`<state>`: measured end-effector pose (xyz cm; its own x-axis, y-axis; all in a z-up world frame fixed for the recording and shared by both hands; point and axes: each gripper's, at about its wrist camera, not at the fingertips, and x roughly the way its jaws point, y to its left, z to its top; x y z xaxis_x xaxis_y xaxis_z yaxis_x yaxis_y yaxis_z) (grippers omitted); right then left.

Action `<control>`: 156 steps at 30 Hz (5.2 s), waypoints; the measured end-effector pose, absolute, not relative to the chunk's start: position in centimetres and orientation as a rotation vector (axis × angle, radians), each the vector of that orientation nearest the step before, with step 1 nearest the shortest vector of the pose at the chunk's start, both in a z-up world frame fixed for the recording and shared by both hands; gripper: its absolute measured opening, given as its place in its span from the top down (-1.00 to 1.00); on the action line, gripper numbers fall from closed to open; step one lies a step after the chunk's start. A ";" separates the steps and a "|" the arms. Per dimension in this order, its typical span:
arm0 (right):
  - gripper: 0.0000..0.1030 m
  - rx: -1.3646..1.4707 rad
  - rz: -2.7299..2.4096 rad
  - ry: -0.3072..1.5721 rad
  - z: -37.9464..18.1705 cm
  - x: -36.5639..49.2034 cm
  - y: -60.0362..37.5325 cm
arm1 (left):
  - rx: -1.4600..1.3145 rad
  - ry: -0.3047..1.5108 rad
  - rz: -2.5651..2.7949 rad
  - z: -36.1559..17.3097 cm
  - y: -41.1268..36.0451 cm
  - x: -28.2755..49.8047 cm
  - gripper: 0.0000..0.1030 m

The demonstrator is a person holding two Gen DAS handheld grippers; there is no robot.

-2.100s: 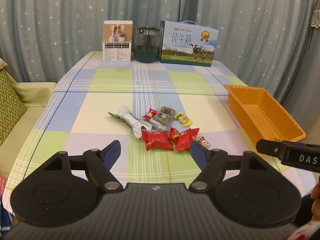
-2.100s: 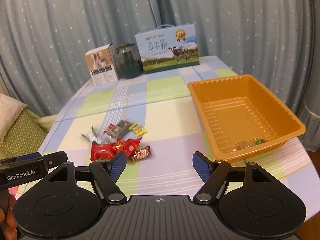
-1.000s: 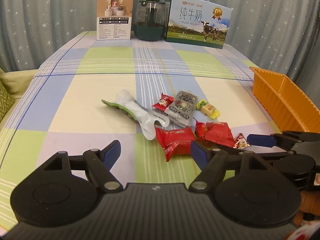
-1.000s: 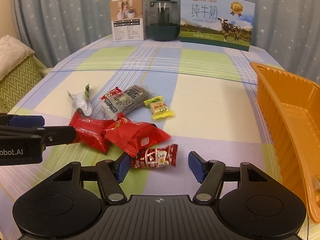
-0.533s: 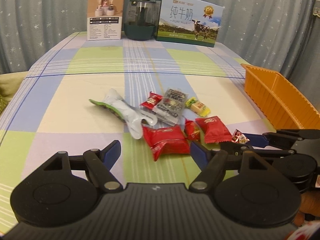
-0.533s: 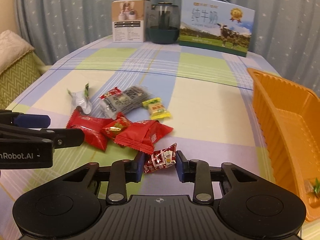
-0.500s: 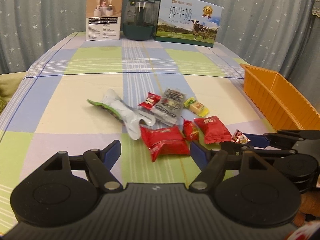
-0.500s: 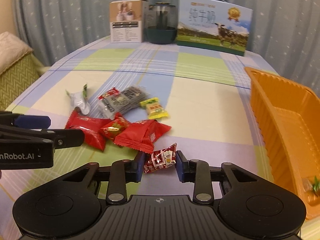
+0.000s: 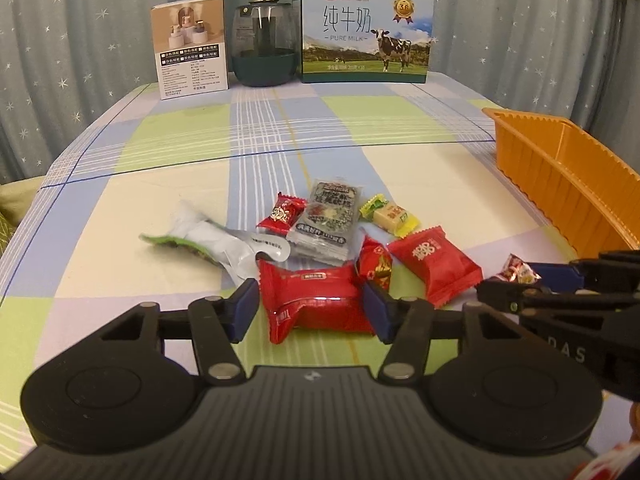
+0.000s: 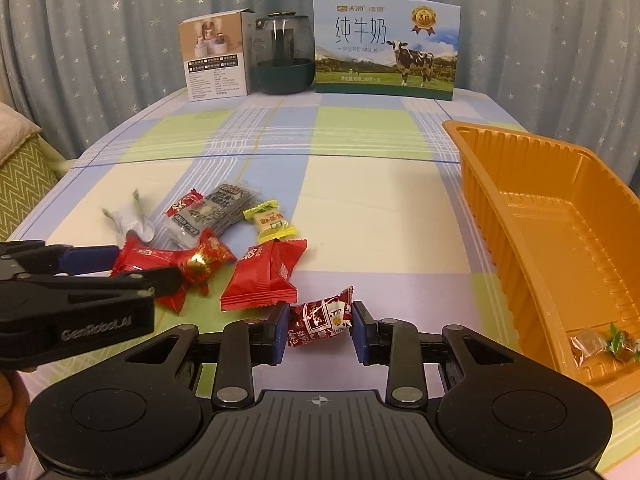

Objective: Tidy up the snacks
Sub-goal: 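Grasp the red snack packet with the left gripper while the right gripper holds its candy, then carry both candies into the orange tray and open both grippers, then withdraw both grippers from the tray back toward the snack pile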

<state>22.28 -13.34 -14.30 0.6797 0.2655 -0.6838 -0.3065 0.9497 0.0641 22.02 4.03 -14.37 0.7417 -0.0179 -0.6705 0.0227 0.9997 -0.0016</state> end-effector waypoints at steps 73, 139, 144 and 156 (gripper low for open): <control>0.36 0.118 0.143 0.614 -3.4 9.9 -23.6 | -0.006 0.665 -0.173 -4.0 -5.3 10.9 0.22; 0.35 0.174 0.063 0.692 -5.5 24.7 -36.7 | 0.075 0.690 -0.369 -6.8 -15.4 25.9 -0.15; -0.51 0.239 0.079 0.682 -5.4 25.0 -36.8 | 0.068 0.679 -0.350 -6.0 -14.2 25.2 -0.33; -0.51 0.220 0.051 0.628 -1.7 20.0 -36.0 | 0.026 0.662 -0.283 -3.7 -10.2 20.5 -0.43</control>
